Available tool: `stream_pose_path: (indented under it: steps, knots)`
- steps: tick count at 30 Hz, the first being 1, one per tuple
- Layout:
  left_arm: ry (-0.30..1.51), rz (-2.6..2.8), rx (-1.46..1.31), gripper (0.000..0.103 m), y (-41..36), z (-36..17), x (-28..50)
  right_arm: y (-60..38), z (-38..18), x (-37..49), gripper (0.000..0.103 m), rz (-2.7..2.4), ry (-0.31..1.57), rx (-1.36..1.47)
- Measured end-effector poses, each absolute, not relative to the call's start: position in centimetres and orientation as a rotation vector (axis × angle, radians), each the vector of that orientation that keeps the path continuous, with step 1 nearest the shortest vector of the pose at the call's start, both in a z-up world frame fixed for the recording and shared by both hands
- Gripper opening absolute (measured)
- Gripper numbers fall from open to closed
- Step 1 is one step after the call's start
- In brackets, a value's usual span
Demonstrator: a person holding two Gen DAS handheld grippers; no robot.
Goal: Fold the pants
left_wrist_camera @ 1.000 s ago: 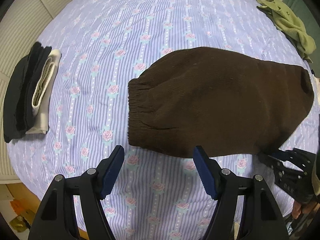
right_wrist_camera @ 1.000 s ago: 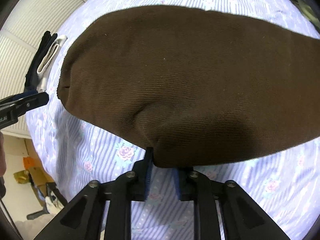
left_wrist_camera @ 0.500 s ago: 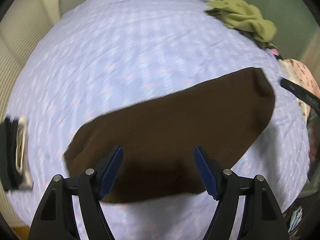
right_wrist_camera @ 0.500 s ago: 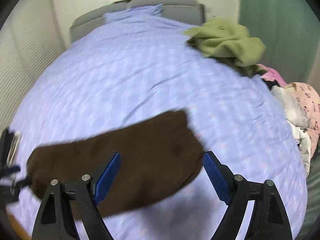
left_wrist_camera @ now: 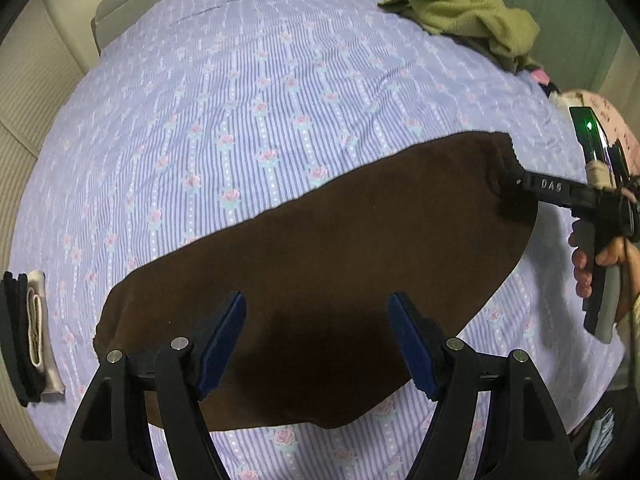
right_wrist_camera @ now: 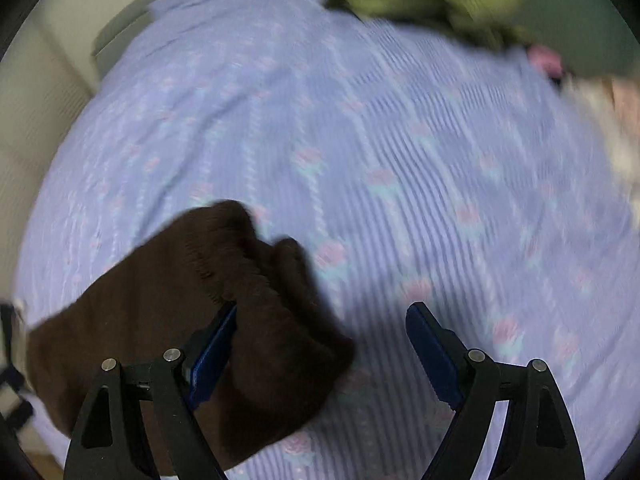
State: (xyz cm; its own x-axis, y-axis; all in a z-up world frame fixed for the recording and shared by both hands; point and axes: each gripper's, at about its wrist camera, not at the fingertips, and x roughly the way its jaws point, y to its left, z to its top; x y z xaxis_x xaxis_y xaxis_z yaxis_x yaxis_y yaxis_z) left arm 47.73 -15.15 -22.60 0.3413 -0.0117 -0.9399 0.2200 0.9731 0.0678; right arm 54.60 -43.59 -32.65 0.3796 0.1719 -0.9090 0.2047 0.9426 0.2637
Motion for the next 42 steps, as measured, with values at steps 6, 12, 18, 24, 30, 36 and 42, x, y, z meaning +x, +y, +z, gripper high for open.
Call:
stream_pose_path:
  steps: [6, 12, 18, 24, 30, 36, 42]
  knots:
    - [1.227, -0.161, 0.237, 0.073, -16.9, -23.3, 47.4, -44.6, -35.9, 54.0, 0.085, 0.026, 1.225, 0.557]
    - [1.235, -0.156, 0.246, 0.073, -17.5, -23.2, 47.0, -44.7, -36.5, 54.1, 0.053, 0.089, 1.239, 0.677]
    - [1.236, -0.2, 0.171, 0.073, -16.8, -22.7, 46.8, -45.5, -32.0, 52.4, 0.038, 0.064, 1.126, 0.759]
    - [1.319, -0.252, 0.043, 0.058, -16.0, -25.6, 48.3, -45.0, -29.6, 49.8, 0.037, -0.009, 1.095, 0.668]
    - [1.415, -0.239, 0.022, 0.031, -17.4, -29.9, 51.3, -44.9, -28.5, 48.5, 0.037, -0.019, 1.095, 0.643]
    - [1.501, -0.224, -0.027, 0.026, -16.8, -31.6, 52.5, -42.2, -24.4, 47.7, 0.038, -0.012, 1.051, 0.501]
    - [1.291, -0.175, -0.078, 0.027, -9.8, -22.4, 49.1, -37.8, -18.3, 46.2, 0.038, -0.029, 0.97, 0.382]
